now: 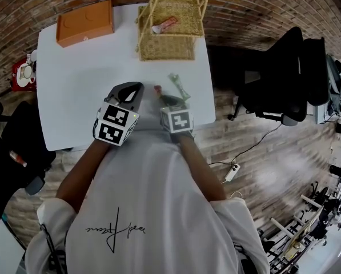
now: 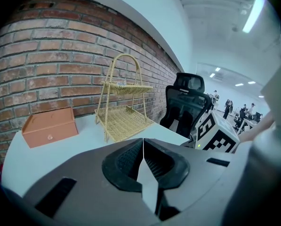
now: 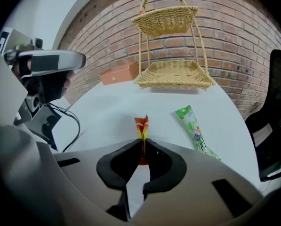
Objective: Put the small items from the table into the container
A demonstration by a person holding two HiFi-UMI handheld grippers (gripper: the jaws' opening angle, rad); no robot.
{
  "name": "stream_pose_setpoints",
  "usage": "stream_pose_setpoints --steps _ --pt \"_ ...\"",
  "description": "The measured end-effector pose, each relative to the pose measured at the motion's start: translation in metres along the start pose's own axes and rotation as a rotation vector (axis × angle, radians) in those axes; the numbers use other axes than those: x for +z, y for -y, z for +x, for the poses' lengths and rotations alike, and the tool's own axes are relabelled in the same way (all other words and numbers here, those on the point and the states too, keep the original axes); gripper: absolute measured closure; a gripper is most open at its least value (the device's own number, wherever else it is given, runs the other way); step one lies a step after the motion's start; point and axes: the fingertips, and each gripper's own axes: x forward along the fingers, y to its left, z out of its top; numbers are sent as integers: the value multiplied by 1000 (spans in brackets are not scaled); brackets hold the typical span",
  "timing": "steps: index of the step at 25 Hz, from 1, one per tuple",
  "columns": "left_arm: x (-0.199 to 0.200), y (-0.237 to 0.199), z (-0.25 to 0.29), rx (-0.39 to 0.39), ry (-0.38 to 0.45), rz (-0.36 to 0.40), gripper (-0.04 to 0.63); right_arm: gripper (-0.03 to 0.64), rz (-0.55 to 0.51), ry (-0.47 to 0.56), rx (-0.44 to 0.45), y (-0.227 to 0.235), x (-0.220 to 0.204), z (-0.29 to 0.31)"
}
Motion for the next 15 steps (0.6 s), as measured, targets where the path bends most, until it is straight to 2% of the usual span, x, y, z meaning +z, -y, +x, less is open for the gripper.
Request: stream_pose_setpoints --steps 4,15 --pt "-4 -2 -2 7 -8 -9 584 577 -1 -15 40 -10 -3 -1" --pt "-1 -3 0 16 -8 -15 584 575 -18 2 44 -11 12 -19"
